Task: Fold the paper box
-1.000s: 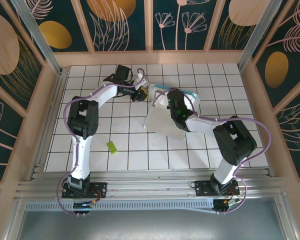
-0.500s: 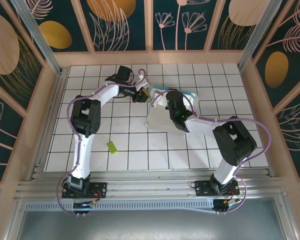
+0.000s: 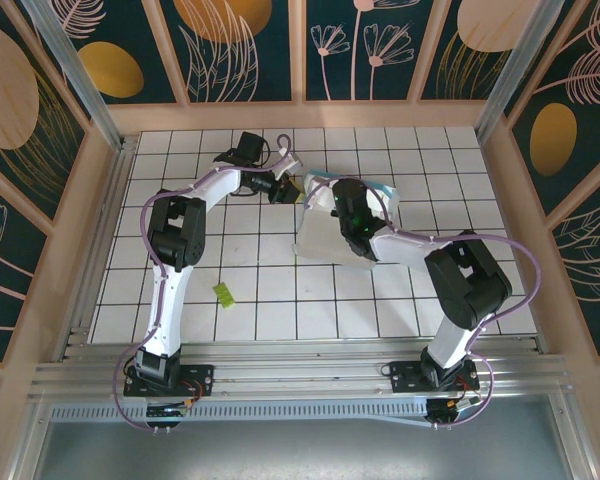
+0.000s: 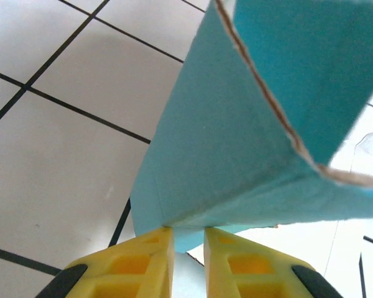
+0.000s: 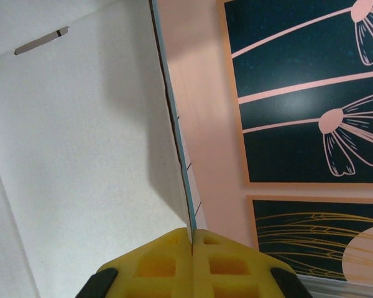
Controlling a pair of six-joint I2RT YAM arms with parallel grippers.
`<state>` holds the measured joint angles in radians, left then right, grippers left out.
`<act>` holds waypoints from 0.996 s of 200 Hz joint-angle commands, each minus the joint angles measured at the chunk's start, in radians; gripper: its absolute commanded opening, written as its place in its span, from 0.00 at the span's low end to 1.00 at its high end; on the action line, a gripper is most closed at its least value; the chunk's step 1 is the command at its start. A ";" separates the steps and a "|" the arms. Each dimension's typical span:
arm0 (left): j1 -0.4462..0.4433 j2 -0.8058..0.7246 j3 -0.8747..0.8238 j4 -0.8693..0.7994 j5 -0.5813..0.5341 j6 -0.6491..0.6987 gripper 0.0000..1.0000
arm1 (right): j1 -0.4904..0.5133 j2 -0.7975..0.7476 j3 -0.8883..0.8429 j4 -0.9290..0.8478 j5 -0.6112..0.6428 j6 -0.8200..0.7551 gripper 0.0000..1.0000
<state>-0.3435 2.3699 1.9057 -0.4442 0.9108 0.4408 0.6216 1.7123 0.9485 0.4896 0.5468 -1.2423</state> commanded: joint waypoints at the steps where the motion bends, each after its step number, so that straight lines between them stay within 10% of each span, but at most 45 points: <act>1: -0.029 -0.013 0.015 0.141 0.110 -0.120 0.15 | 0.016 0.025 0.029 -0.006 -0.078 0.053 0.03; 103: -0.043 0.032 0.009 0.221 0.140 -0.242 0.30 | 0.010 0.025 0.036 -0.032 -0.095 0.086 0.03; 199: -0.032 0.004 0.078 -0.237 -0.073 0.249 0.33 | -0.003 0.013 0.036 -0.080 -0.107 0.081 0.03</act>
<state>-0.3630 2.3966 1.9736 -0.5694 0.8787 0.5472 0.6128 1.7161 0.9604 0.4210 0.4984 -1.1900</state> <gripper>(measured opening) 0.329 0.054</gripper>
